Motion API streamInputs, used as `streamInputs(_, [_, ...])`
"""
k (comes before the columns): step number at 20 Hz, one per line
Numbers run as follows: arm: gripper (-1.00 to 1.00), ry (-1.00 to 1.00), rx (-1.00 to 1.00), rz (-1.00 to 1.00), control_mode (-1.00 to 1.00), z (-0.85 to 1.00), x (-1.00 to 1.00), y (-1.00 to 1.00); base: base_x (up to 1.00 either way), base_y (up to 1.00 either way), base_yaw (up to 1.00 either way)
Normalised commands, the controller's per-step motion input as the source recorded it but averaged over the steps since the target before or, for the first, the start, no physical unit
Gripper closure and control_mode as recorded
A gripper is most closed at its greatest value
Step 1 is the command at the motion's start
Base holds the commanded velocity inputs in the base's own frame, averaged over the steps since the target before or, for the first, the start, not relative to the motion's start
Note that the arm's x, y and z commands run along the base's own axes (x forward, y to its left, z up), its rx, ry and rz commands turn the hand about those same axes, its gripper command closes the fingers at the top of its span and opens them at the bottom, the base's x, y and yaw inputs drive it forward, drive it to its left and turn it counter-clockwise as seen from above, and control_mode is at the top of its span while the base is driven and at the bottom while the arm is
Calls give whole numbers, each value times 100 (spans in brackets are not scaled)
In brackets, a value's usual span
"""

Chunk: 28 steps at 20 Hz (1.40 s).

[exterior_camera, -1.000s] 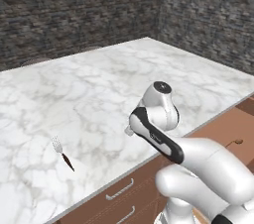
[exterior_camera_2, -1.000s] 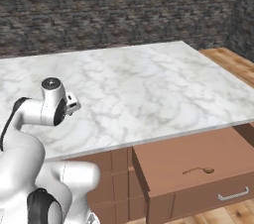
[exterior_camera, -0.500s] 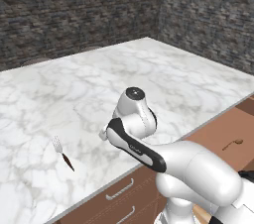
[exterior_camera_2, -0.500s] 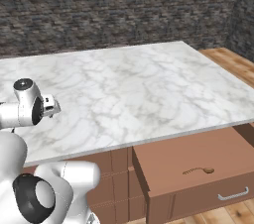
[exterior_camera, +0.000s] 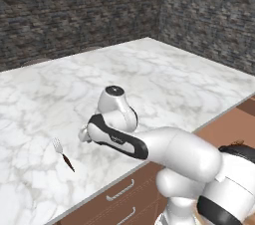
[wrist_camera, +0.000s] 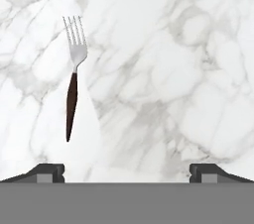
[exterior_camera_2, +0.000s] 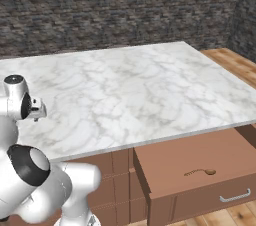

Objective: Organize the utensils by type. Pick up the wooden spoons from the counter and place them in the open cabinet. Then pick up the metallic utensils from the counter and place them in the open drawer.

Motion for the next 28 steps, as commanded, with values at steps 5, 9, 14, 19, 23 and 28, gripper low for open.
streamInputs(5, [-100,9,0,-4,-100,-4,-11,61,0,0,0])
streamInputs(9, [-100,2,-3,-3,-100,-20,-9,57,0,0,0])
streamInputs(14, [-100,0,-3,-8,-100,-24,-1,47,0,0,0])
streamInputs(19, [-100,2,-5,-11,-100,-39,0,37,0,0,0])
streamInputs(23, [-100,1,0,-9,-100,-32,5,14,0,0,0])
streamInputs(28, [-100,1,-2,-5,-100,-29,11,12,0,0,0])
